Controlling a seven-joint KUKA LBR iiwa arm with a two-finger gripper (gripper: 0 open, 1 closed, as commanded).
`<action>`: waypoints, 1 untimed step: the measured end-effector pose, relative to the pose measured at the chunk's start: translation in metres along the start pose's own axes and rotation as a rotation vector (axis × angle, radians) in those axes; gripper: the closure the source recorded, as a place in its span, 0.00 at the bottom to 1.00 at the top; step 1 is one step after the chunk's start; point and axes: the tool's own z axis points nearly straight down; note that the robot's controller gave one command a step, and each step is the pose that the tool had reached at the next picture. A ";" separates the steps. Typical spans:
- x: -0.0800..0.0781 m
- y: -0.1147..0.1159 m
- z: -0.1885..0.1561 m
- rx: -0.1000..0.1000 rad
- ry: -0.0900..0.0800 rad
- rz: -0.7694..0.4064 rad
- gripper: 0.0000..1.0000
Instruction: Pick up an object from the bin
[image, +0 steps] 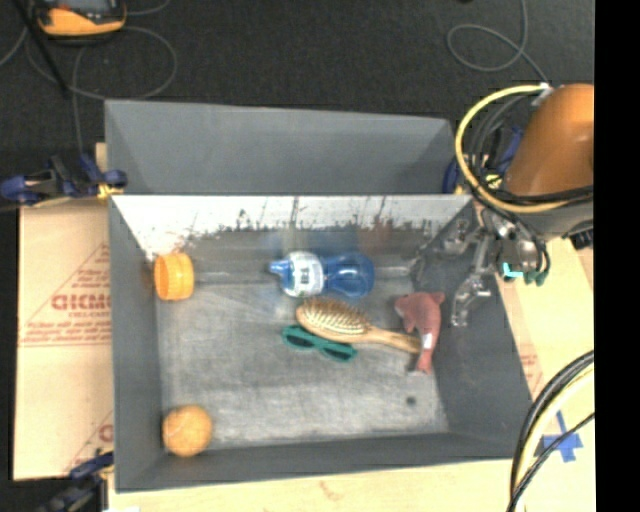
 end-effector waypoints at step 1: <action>-0.002 0.000 -0.005 0.002 -0.008 -0.003 0.00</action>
Offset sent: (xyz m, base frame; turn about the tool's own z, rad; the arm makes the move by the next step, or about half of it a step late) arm 0.0150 -0.0023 -0.1082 0.1537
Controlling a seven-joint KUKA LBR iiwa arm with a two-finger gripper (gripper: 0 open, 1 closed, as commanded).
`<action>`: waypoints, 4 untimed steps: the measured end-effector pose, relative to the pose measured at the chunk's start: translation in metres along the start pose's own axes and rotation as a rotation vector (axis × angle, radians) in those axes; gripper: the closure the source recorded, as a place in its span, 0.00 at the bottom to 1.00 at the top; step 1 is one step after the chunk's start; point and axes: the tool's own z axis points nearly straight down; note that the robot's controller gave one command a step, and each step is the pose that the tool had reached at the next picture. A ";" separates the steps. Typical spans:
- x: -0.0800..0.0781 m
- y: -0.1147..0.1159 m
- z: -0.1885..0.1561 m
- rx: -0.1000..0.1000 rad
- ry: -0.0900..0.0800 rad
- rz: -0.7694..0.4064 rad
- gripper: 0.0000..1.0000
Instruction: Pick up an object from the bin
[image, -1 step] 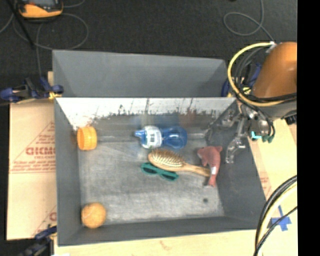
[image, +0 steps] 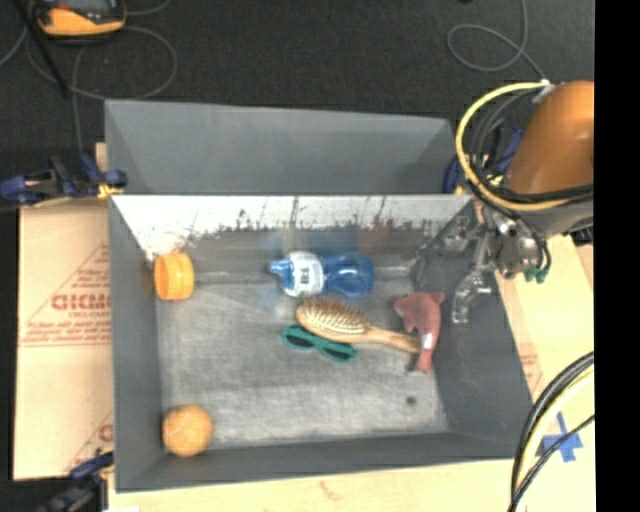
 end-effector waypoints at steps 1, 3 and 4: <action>-0.015 -0.005 0.109 0.000 -0.005 0.155 1.00; 0.006 -0.008 0.090 -0.004 0.003 0.233 0.00; 0.006 -0.009 0.091 -0.002 0.005 0.231 0.00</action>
Offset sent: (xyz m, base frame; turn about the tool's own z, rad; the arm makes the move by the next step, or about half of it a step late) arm 0.0000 0.0000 0.0000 0.0000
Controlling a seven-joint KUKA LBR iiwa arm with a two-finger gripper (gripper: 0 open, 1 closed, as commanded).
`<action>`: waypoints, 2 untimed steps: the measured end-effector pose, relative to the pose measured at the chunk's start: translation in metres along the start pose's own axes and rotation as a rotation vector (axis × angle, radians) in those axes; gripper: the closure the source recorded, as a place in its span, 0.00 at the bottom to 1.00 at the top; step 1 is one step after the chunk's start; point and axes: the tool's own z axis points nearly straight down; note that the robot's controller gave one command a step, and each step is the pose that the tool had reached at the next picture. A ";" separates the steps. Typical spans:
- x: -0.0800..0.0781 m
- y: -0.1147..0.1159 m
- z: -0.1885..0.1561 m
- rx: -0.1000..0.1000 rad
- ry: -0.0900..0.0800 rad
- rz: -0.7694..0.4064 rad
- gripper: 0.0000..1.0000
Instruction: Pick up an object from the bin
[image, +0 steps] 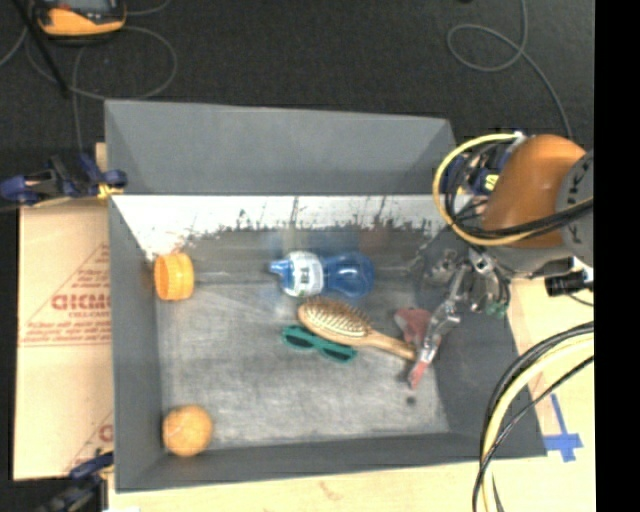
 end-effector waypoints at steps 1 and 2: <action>0.021 0.005 0.040 -0.006 0.006 0.252 1.00; 0.021 0.005 0.040 -0.005 0.006 0.251 1.00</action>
Offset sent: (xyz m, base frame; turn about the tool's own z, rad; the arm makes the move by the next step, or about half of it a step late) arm 0.0000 0.0000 0.0000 0.0000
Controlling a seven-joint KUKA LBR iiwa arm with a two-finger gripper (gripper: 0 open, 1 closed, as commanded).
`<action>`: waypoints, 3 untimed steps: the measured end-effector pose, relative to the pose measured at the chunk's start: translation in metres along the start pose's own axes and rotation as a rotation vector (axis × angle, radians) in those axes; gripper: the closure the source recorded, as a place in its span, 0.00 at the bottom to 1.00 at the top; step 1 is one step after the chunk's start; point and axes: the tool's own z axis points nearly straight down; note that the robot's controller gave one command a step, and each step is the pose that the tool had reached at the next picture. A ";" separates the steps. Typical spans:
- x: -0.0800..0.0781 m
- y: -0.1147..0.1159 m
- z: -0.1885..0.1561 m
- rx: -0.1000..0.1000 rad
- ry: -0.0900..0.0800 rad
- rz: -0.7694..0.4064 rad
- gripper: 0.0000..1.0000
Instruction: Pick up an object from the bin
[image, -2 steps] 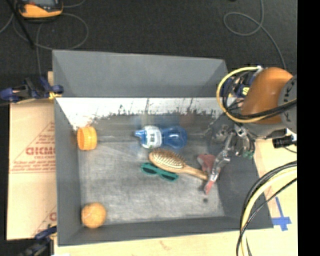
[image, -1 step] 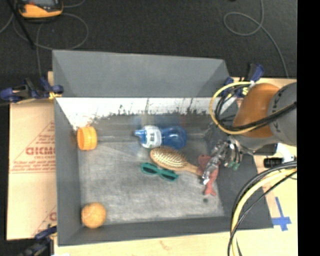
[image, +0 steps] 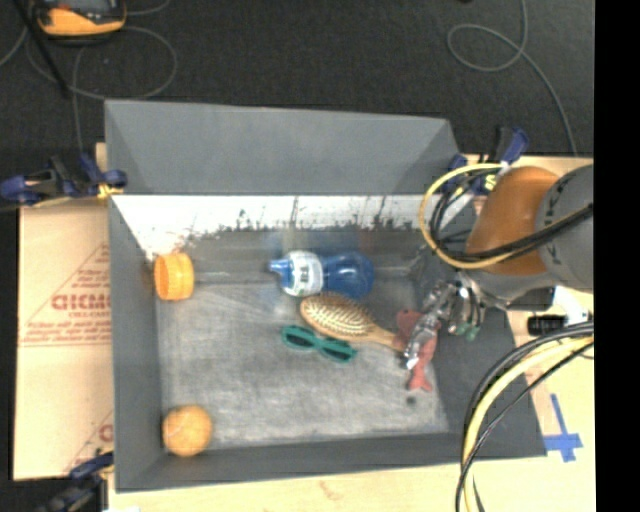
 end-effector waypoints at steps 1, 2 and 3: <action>0.007 0.003 -0.047 0.004 -0.004 0.011 1.00; 0.004 0.005 -0.094 0.002 -0.013 0.009 1.00; 0.012 0.010 -0.131 0.004 -0.007 0.031 1.00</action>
Offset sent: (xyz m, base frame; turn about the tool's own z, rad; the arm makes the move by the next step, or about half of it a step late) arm 0.0061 0.0024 0.0407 0.0079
